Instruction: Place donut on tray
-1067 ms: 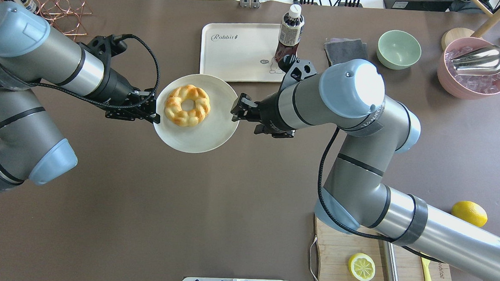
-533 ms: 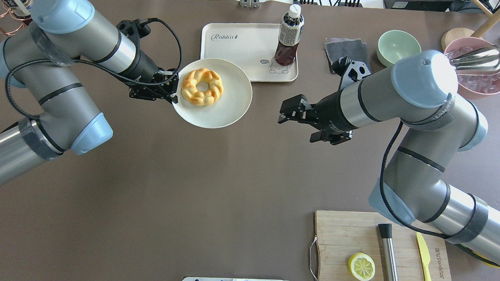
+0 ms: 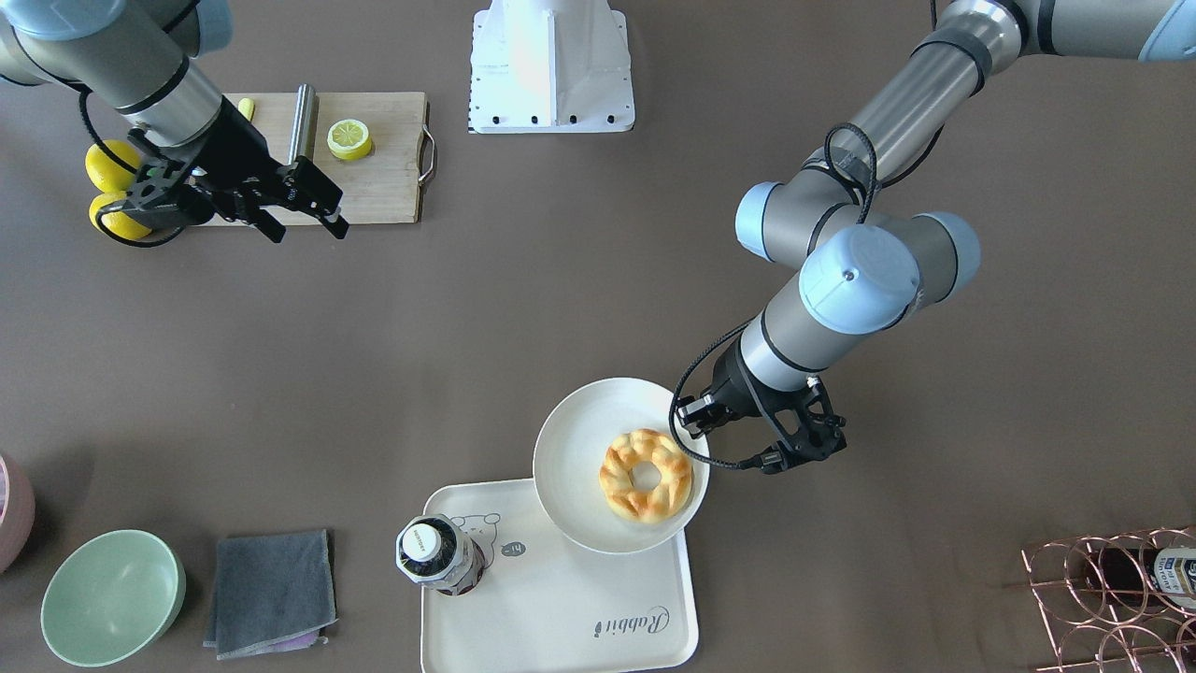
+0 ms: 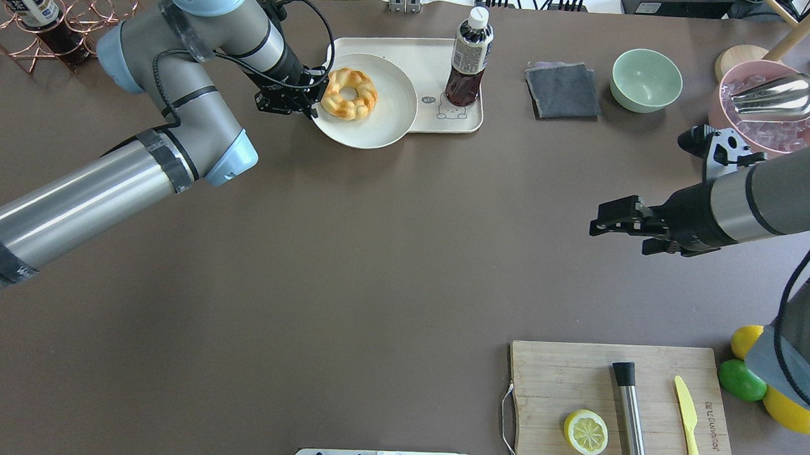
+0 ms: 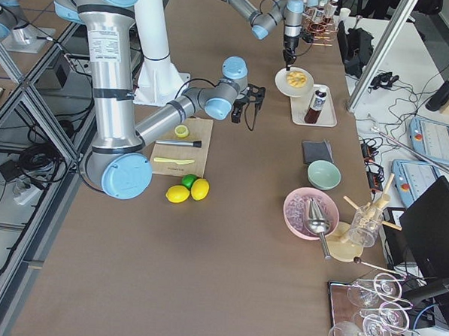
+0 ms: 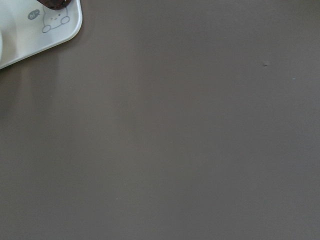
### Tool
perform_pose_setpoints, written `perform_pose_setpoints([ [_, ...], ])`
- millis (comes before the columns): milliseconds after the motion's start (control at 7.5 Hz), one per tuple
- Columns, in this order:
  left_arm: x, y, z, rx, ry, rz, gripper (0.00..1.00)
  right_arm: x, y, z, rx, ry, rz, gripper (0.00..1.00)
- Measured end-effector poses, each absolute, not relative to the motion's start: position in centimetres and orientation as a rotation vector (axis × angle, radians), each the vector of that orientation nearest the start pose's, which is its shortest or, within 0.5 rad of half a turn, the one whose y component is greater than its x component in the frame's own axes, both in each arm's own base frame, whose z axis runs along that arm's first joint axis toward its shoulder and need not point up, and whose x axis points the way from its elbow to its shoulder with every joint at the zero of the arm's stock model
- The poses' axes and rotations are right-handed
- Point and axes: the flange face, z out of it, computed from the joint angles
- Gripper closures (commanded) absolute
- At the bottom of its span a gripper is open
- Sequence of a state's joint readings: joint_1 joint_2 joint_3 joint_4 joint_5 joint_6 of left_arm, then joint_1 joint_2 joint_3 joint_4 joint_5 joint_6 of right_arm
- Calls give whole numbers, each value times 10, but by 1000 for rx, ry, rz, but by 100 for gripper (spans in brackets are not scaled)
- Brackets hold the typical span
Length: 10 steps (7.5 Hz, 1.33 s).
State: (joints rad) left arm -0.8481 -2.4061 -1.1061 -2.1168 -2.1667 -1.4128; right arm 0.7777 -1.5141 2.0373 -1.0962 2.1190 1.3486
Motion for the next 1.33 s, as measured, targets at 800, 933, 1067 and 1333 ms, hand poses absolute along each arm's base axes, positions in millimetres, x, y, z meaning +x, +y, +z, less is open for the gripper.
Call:
perform_pose_setpoints([
  [800,522,-713,282,-22,1031,-482,100,-170,-344,479,61,-1090,111,0],
  [933,527,-711,283,-15,1036,-484,37,-163,-345,490,63,-1086,98,0],
  [1067,533,-708,283,-3,1038,-483,6,-156,-346,497,65,-1088,95,0],
  [1333,538,-705,281,17,1050,-472,3,-149,-346,510,69,-1097,95,0],
])
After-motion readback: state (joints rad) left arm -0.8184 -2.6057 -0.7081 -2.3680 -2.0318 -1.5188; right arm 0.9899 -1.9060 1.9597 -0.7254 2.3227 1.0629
